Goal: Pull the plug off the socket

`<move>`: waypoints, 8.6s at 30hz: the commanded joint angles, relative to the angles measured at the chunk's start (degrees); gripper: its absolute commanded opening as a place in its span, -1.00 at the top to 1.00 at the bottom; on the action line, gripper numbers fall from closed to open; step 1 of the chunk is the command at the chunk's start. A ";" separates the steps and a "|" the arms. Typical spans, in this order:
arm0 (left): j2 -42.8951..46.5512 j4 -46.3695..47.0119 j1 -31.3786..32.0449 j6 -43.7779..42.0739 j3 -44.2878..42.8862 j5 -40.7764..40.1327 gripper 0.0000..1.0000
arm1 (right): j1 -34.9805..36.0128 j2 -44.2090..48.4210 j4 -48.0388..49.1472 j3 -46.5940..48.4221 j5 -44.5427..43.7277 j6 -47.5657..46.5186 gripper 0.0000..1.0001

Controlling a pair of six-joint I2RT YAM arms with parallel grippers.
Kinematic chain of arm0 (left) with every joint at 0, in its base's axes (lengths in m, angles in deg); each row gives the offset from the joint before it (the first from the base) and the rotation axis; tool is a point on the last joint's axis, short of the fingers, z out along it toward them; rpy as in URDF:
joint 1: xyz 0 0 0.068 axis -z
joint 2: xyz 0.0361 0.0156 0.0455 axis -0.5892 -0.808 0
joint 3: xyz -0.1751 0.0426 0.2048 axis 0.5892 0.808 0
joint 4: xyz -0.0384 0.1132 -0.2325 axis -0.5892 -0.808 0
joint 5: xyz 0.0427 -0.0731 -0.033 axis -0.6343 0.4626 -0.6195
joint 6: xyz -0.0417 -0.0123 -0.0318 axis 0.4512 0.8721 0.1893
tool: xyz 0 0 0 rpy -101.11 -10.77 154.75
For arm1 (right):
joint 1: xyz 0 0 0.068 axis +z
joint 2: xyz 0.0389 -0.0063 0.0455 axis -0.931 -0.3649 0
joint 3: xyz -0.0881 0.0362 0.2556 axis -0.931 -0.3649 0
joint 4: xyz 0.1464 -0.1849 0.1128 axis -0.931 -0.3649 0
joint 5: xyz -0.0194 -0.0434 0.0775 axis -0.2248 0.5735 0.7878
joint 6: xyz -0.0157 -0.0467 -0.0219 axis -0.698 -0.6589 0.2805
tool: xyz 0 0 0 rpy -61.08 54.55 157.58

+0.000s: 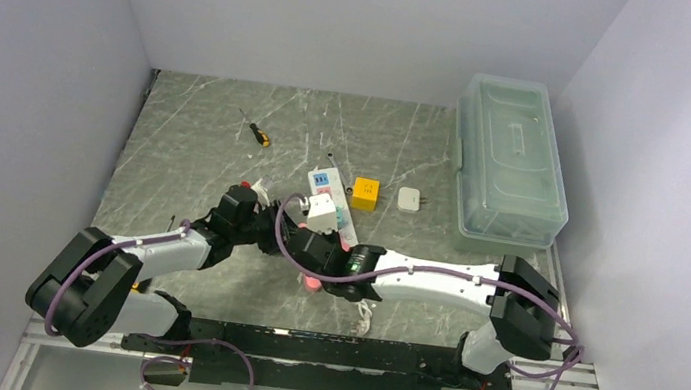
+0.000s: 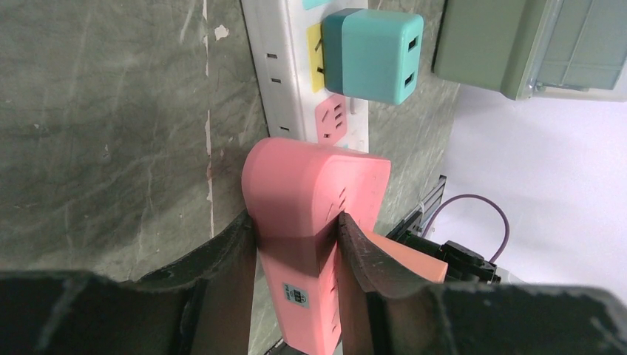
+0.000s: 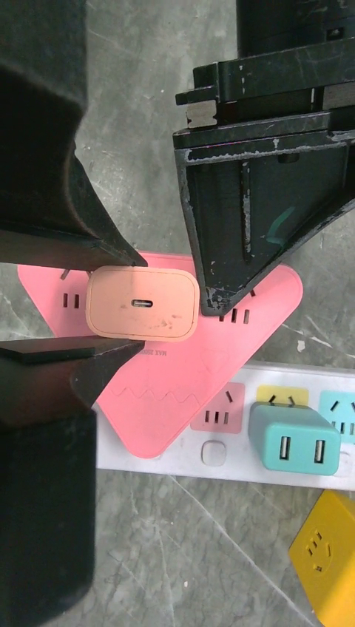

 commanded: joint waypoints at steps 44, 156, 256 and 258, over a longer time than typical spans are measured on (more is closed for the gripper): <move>0.30 -5.79 0.51 -5.38 -0.65 -4.02 0.97 | -41.08 12.91 -1.59 -9.28 18.75 -12.39 0.94; 12.06 10.63 3.15 9.67 8.70 1.80 -0.34 | -19.76 29.22 31.43 -35.94 39.42 16.55 1.00; 5.28 15.00 3.15 9.43 6.81 -0.04 0.08 | -18.43 34.06 34.03 -40.54 36.35 20.40 1.00; 5.29 16.07 3.15 9.75 6.66 0.30 0.14 | -18.42 33.69 34.10 -40.51 36.27 20.40 1.00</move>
